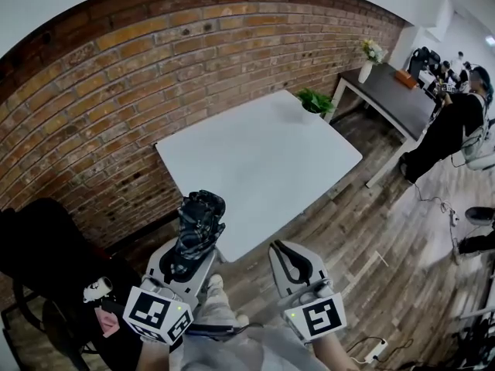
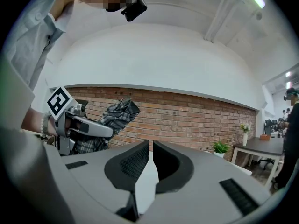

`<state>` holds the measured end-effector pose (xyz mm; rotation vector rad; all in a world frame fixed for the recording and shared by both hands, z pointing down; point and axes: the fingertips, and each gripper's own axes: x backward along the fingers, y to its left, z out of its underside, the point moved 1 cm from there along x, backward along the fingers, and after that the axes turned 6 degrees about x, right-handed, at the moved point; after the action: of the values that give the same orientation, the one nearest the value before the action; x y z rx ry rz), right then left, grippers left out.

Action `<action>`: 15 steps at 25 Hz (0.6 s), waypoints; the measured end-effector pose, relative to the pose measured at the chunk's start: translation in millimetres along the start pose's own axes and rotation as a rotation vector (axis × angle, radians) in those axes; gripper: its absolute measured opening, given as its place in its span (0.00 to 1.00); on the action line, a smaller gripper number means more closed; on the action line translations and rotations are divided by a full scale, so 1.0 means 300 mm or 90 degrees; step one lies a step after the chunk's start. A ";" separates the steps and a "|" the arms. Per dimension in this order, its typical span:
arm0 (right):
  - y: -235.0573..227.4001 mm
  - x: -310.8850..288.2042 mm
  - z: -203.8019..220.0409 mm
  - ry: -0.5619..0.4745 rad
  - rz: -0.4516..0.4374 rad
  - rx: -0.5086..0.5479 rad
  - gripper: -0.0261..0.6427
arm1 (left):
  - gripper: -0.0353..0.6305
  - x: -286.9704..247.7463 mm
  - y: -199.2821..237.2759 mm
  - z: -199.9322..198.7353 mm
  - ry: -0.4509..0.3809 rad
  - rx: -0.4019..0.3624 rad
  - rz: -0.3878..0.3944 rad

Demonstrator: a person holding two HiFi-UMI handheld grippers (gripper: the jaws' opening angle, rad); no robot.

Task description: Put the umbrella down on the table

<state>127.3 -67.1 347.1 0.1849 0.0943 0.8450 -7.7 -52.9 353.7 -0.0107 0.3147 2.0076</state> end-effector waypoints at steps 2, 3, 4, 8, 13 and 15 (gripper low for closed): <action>-0.018 -0.051 -0.002 -0.002 -0.001 0.002 0.12 | 0.38 -0.038 0.046 -0.013 0.002 -0.003 -0.005; -0.027 -0.077 -0.002 -0.002 -0.001 0.002 0.12 | 0.38 -0.058 0.070 -0.020 0.002 -0.004 -0.008; -0.035 -0.103 0.000 -0.002 -0.002 0.003 0.12 | 0.38 -0.077 0.094 -0.027 0.003 -0.004 -0.010; -0.061 -0.218 0.011 0.004 -0.009 0.004 0.12 | 0.38 -0.158 0.207 -0.048 0.011 -0.005 -0.019; -0.089 -0.369 0.036 0.016 -0.014 0.002 0.12 | 0.38 -0.263 0.360 -0.063 0.026 -0.002 -0.034; -0.101 -0.425 0.050 0.035 -0.017 0.002 0.12 | 0.38 -0.307 0.422 -0.067 0.030 0.001 -0.036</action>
<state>67.5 -184.3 356.9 0.1635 0.1490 0.8233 -81.4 -190.9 375.3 -0.0651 0.3420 1.9527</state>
